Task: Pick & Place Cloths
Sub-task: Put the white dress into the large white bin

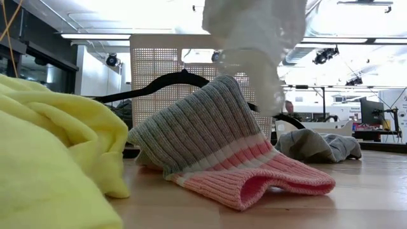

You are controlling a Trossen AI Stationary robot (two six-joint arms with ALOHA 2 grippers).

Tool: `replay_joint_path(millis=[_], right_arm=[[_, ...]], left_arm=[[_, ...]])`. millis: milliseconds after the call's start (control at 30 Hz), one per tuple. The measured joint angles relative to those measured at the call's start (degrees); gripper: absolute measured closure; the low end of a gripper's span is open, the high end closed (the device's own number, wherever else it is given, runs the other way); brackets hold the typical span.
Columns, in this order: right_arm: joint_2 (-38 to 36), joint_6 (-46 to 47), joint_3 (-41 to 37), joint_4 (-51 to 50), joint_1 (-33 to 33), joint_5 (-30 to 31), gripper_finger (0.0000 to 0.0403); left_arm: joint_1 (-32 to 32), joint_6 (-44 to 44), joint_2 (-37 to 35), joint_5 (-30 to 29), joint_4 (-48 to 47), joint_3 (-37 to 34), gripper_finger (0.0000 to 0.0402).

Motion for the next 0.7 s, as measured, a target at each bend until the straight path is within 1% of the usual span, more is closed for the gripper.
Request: replay_joint_path(millis=[100, 233, 433, 533, 633, 667, 700], right_arm=[[0.5, 1.0, 0.0, 0.0, -1.5, -2.0, 0.0394], [0.8, 1.3, 0.0, -0.3, -2.7, -3.1, 0.0394], [0.8, 1.3, 0.0, -0.3, -2.7, -3.0, 0.0394], [0.8, 1.5, 0.0, -0.9, -2.7, -3.0, 0.0394], [0.8, 1.5, 0.0, -1.2, -2.7, -3.0, 0.0394], [0.8, 1.5, 0.0, -1.2, -2.7, -3.0, 0.0394], [0.8, 1.5, 0.0, -1.2, -2.7, -3.0, 0.0394]], left_arm=[[0.0, -0.5, 0.0, 0.0, -1.6, 1.5, 0.0034], [0.0, -3.3, 0.0, 0.0, -5.2, 3.2, 0.0088], [0.0, -3.7, 0.0, 0.0, -6.2, 4.6, 0.0209], [0.0, -3.6, 0.0, 0.0, -7.3, 4.8, 0.0283], [0.0, -3.3, -0.2, 0.0, -8.7, 4.8, 0.0366], [0.0, -3.0, -0.5, 0.0, -9.3, 4.8, 0.0380], [0.0, -2.5, -0.6, 0.0, -9.4, 4.8, 0.0384]])
